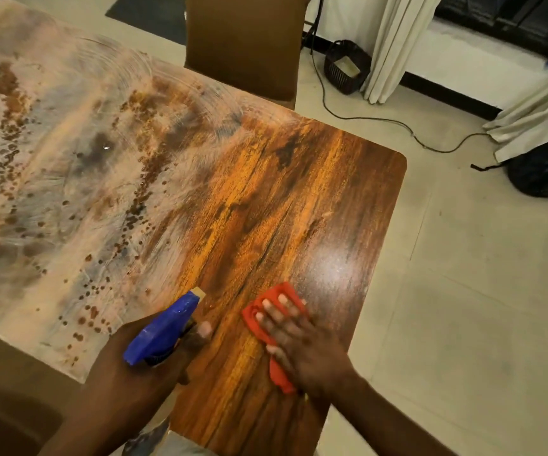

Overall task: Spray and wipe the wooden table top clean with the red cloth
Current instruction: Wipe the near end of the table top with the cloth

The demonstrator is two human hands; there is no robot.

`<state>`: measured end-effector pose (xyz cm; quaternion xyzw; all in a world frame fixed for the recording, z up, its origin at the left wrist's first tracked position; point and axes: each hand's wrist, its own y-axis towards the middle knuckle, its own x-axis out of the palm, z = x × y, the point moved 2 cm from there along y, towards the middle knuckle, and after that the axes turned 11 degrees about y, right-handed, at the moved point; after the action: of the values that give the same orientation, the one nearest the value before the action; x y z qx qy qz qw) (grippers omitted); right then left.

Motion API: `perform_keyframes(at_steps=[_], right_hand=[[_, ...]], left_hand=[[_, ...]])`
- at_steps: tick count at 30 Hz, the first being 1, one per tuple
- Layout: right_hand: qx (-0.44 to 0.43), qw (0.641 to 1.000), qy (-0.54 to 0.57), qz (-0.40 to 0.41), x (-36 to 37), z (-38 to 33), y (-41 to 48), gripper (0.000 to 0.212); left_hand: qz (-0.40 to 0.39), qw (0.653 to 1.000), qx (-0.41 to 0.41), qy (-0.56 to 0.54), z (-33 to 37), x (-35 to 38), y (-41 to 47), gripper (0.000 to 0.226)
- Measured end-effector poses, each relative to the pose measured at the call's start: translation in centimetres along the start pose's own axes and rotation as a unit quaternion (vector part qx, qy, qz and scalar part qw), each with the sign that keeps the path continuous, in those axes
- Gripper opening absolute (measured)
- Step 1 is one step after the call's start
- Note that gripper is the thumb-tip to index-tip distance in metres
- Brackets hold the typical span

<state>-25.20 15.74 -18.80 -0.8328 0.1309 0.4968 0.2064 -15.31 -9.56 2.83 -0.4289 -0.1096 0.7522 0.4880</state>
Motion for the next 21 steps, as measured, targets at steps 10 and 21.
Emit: perform_keyframes(at_steps=[10, 21], right_hand=[[0.348, 0.927, 0.084, 0.109, -10.3, 12.7, 12.0, 0.068], [0.176, 0.981, 0.079, 0.030, -2.7, -7.3, 21.5, 0.070]], left_hand=[[0.021, 0.998, -0.059, 0.004, -6.8, -3.0, -1.6, 0.048], [0.042, 0.995, -0.091, 0.001, -13.6, -8.6, -0.9, 0.061]])
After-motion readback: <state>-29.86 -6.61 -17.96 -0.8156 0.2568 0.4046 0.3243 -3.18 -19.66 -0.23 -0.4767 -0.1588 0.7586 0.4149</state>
